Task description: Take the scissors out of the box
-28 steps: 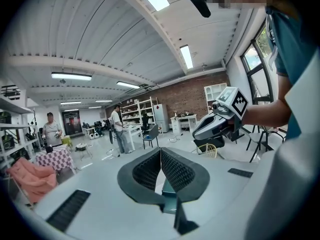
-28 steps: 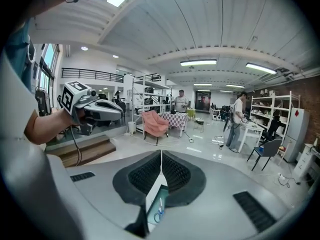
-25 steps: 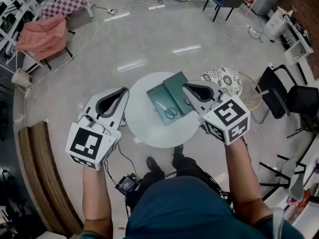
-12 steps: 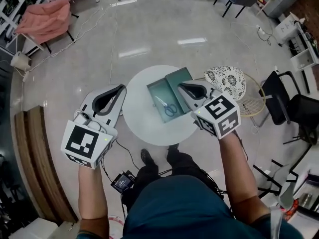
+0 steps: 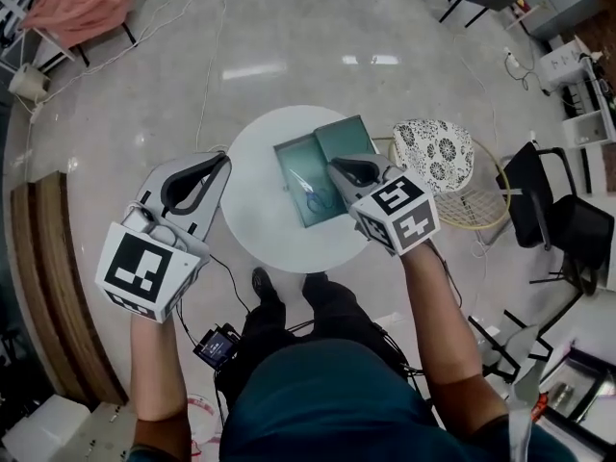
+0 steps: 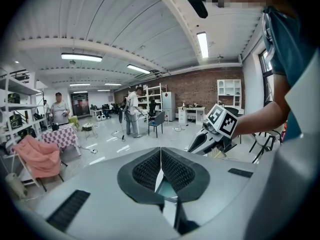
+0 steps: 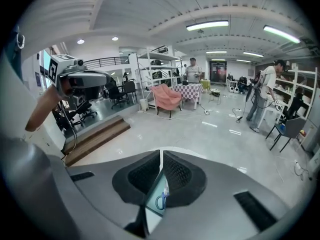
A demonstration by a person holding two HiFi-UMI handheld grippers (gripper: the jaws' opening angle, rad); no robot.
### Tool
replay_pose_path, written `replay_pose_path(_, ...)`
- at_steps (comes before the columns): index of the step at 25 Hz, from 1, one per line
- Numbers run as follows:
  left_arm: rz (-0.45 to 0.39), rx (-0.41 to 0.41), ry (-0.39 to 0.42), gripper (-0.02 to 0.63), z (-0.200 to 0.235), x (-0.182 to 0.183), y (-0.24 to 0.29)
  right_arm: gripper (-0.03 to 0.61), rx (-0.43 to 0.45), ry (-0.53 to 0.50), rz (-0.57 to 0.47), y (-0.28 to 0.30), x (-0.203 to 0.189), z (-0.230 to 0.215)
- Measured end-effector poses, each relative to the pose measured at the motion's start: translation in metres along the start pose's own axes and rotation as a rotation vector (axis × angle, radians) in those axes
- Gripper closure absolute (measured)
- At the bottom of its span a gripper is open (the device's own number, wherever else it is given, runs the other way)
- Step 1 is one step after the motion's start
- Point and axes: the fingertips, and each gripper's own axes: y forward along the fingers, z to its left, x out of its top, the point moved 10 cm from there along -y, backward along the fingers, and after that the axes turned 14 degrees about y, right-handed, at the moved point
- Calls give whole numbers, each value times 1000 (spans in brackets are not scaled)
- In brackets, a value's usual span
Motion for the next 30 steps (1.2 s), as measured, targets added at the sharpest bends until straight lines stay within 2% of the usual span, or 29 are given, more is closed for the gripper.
replay_pose_path(8, 54, -9, -52, 592, -10, -45, 6, 538, 17, 9, 115, 54, -41, -13)
replay_pose_path(22, 98, -15, -134, 592, -1, -137, 52, 536, 31, 14, 290, 176, -104, -52)
replay_pose_path(30, 124, -4, -183, 592, -8, -182, 70, 484, 34, -1, 379, 230, -142, -68)
